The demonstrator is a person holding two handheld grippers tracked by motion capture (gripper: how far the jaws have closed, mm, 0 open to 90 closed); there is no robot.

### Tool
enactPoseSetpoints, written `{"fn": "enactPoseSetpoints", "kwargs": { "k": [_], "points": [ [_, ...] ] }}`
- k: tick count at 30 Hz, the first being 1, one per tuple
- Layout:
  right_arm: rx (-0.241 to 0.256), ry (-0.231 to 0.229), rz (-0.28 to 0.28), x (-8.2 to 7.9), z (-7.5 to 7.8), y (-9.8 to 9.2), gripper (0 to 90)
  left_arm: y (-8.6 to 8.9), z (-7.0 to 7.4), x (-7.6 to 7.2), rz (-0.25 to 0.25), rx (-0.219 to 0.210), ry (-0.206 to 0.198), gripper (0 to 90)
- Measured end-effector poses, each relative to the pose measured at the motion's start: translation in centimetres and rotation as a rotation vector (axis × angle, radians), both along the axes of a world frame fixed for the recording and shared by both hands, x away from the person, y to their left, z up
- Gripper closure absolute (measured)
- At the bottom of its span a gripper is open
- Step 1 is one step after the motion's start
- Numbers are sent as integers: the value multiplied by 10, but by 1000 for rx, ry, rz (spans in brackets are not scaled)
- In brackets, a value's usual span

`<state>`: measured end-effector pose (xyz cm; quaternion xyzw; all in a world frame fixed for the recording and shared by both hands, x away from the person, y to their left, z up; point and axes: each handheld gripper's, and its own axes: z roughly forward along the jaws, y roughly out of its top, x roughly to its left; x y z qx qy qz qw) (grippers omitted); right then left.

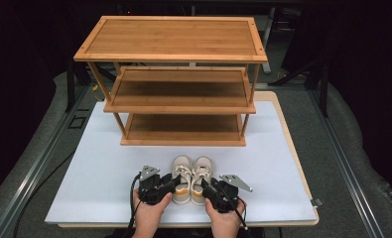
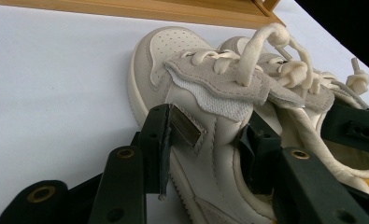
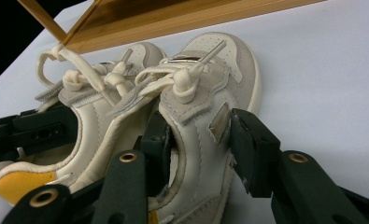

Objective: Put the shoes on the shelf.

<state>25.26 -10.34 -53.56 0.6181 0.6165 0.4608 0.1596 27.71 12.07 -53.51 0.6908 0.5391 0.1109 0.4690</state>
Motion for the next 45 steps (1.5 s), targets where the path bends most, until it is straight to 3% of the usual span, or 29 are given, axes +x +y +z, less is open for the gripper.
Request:
{"fn": "enactPoseSetpoints", "kwargs": {
  "k": [12,23,37,45],
  "points": [
    [18,-37,-25,-3,-2,3,611,0,0,-1,-3,3,-24,600],
    [11,-16,-14,-1,0,2,610,3,-1,1,-19,-2,-8,604],
    [37,-15,-14,-1,-1,3,618,3,4,4,-21,16,-12,607],
    [56,-10,-16,1,2,4,618,6,8,7,-18,2,-15,608]
  ]
}}
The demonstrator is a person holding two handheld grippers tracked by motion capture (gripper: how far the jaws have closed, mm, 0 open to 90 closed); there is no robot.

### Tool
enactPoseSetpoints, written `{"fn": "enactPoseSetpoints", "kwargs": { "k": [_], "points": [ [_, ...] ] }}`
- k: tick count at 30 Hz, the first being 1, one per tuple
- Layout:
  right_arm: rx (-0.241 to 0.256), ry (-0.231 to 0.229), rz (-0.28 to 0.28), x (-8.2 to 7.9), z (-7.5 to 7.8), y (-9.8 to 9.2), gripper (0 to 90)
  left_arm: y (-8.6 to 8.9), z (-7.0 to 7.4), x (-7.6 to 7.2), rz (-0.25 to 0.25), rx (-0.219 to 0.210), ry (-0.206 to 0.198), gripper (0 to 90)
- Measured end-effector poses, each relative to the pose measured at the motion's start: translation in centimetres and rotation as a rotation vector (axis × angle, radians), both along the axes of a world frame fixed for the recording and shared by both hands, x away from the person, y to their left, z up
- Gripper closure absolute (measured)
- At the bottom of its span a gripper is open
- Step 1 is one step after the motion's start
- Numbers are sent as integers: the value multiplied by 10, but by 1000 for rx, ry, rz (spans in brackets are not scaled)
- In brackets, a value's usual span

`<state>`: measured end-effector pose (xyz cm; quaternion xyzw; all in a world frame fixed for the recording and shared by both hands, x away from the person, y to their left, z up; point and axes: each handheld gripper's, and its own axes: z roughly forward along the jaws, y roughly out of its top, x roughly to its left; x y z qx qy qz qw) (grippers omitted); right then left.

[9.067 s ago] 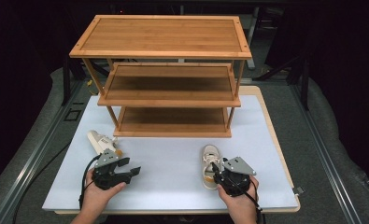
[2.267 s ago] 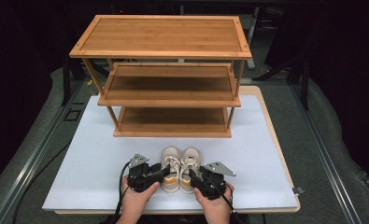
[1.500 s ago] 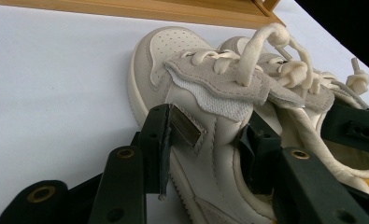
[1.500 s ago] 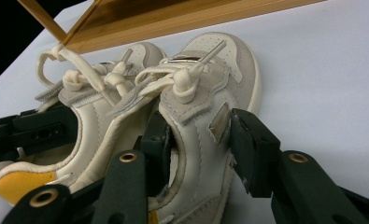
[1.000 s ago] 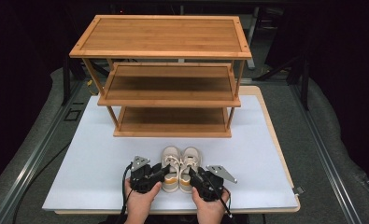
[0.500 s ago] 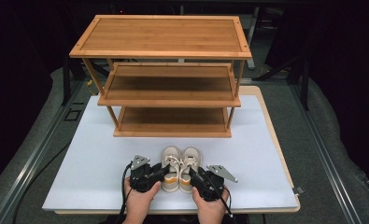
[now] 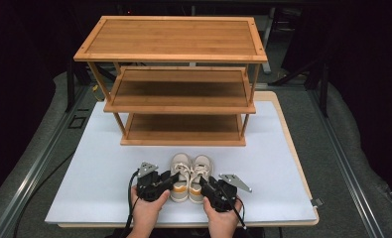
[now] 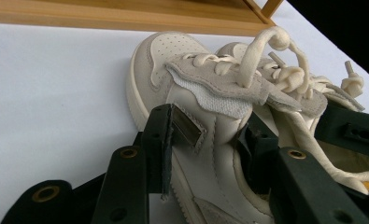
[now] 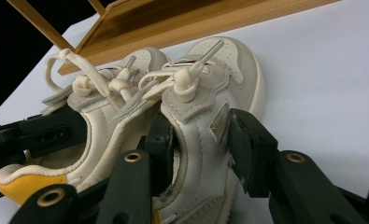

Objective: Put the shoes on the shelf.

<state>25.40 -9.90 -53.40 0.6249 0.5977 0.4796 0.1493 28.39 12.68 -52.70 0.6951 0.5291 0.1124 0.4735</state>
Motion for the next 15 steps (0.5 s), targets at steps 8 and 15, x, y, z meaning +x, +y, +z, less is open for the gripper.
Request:
{"fn": "enactPoseSetpoints", "kwargs": {
  "k": [8,15],
  "points": [
    [3,-25,-7,4,11,3,618,3,10,3,3,-7,-15,607],
    [-8,-35,-11,9,24,3,618,4,23,8,-1,-15,-30,607]
  ]
}}
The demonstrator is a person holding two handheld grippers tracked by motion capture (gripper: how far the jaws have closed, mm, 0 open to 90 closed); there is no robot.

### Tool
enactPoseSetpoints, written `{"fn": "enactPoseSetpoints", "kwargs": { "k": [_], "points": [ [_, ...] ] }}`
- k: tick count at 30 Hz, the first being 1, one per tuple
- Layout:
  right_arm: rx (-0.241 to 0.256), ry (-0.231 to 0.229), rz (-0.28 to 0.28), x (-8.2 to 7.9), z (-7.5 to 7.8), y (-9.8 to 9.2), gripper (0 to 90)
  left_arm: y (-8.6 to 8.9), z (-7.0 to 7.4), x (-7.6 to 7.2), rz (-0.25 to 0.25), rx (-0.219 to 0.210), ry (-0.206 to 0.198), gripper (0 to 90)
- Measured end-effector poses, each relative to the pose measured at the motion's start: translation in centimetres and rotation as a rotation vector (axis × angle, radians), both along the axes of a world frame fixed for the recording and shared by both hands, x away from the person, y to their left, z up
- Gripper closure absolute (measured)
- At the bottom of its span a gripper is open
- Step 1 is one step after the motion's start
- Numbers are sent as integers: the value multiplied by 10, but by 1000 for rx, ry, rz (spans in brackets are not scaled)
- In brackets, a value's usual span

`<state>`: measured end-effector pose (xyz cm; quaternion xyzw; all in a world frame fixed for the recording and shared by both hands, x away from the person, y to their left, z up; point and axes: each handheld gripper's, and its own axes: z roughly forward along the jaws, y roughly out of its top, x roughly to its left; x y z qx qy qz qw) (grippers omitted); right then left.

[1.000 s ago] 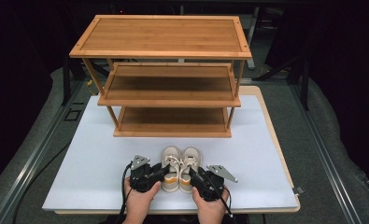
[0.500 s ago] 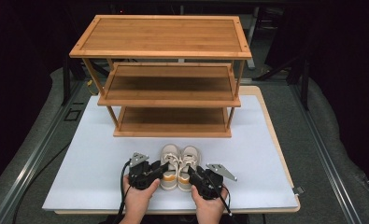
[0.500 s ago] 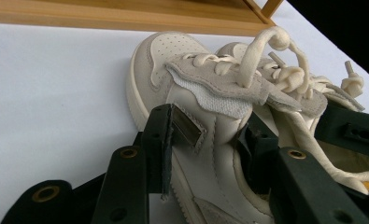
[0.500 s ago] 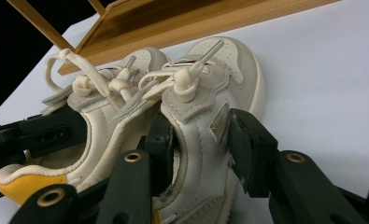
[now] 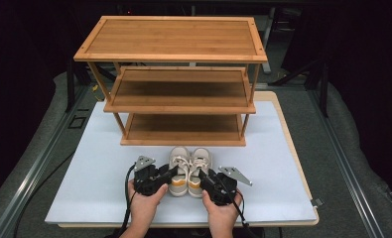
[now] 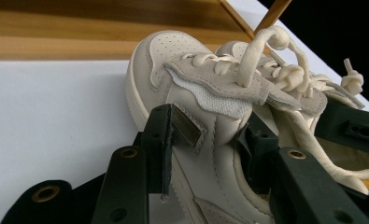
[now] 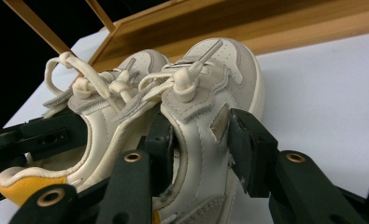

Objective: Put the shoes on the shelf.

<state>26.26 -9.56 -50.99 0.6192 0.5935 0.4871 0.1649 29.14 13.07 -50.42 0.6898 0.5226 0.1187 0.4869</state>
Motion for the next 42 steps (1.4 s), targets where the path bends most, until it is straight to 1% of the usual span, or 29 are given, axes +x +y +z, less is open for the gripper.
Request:
{"fn": "enactPoseSetpoints", "kwargs": {
  "k": [1,3,4,5,6,9,10,11,13,16,18,19,21,22,23,25,27,28,29,33,35,42],
  "points": [
    [7,-14,5,1,2,0,618,0,2,0,3,-2,-2,607],
    [3,-16,5,2,7,0,618,0,8,2,1,-1,-14,607],
    [3,-16,5,2,7,0,618,0,8,2,1,-1,-14,608],
    [8,-25,9,2,9,0,618,-1,11,2,1,0,-18,608],
    [1,-26,5,3,15,-1,618,-1,16,3,1,-1,-23,607],
    [9,-49,2,4,21,-1,618,-1,22,3,0,0,-28,607],
    [-4,-34,0,3,23,-1,618,-2,24,3,3,-1,-32,608],
    [4,-43,9,4,25,-1,618,-1,27,4,1,0,-34,607],
    [5,-57,4,5,29,-1,617,-2,31,4,2,-3,-39,607],
    [-12,-57,0,6,36,-1,618,-1,37,6,0,-5,-51,607],
    [0,-65,11,8,39,-2,618,-2,40,8,1,-5,-55,607],
    [-2,-63,11,8,41,-3,618,-2,42,9,1,-3,-59,607],
    [-1,-76,2,10,44,-2,618,-2,45,10,2,-2,-63,607],
    [-1,-71,11,11,46,-2,618,-2,46,10,2,0,-62,607],
    [-1,-80,4,11,46,-1,618,-1,49,10,1,2,-64,607],
    [2,-79,5,12,48,-1,617,-1,50,11,4,-1,-63,607],
    [11,-87,6,14,52,0,617,1,55,11,5,1,-66,607],
    [6,-73,14,13,54,0,617,1,55,11,5,1,-66,607],
    [2,-80,4,14,56,1,617,1,59,12,6,4,-69,607],
    [9,-94,10,16,62,2,617,2,66,13,10,0,-75,606],
    [2,-87,18,16,66,2,617,3,69,14,13,-7,-81,606],
    [5,-110,15,20,78,4,617,5,81,16,17,-10,-95,606]
  ]
}}
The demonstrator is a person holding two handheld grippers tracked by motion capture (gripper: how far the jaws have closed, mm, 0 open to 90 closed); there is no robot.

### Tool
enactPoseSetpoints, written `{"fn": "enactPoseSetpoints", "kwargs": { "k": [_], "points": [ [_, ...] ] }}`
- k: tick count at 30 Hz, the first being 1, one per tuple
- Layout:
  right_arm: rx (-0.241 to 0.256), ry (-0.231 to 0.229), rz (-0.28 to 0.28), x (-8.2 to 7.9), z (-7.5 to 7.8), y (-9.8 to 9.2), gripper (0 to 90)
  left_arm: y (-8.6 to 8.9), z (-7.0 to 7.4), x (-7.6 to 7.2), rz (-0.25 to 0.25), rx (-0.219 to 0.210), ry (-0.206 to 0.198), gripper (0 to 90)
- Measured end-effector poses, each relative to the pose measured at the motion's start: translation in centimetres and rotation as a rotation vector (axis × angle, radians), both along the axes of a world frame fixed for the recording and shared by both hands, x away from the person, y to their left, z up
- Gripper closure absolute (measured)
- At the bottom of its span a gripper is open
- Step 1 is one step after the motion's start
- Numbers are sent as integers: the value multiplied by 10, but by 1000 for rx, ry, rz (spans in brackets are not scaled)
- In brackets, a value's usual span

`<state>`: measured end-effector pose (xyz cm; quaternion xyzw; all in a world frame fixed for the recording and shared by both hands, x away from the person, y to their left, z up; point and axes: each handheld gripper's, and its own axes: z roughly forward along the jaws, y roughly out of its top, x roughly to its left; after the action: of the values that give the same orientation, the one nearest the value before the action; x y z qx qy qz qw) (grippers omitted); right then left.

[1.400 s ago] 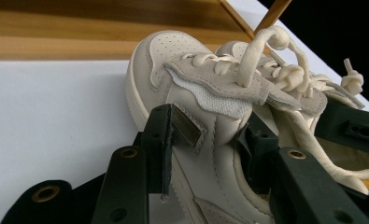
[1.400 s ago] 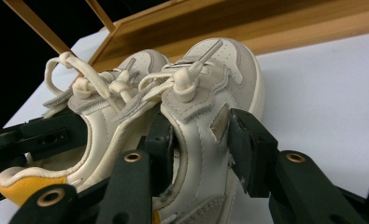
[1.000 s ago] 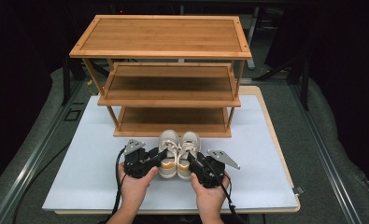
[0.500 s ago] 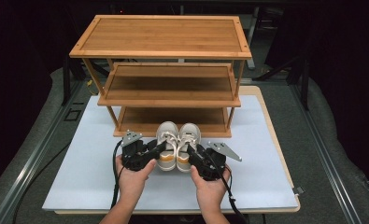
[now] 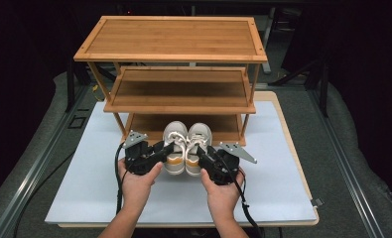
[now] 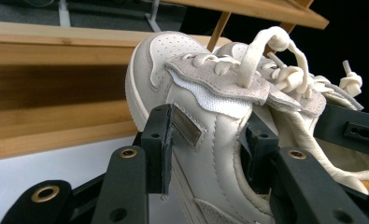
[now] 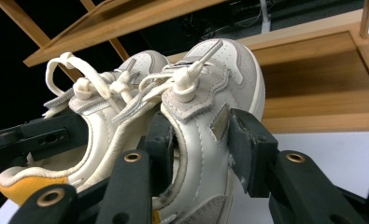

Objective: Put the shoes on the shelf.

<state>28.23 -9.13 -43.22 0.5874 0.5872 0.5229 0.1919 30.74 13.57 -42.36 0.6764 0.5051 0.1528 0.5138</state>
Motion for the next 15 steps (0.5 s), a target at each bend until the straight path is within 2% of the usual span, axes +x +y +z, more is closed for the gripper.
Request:
{"fn": "enactPoseSetpoints", "kwargs": {
  "k": [5,13,15],
  "points": [
    [12,-9,-3,3,9,-2,617,0,9,4,-5,-8,-11,606],
    [-4,-21,-3,8,22,-3,616,-1,19,9,-3,-32,-20,606],
    [-10,-15,0,9,25,-4,616,-2,21,11,-11,-21,-12,606]
  ]
}}
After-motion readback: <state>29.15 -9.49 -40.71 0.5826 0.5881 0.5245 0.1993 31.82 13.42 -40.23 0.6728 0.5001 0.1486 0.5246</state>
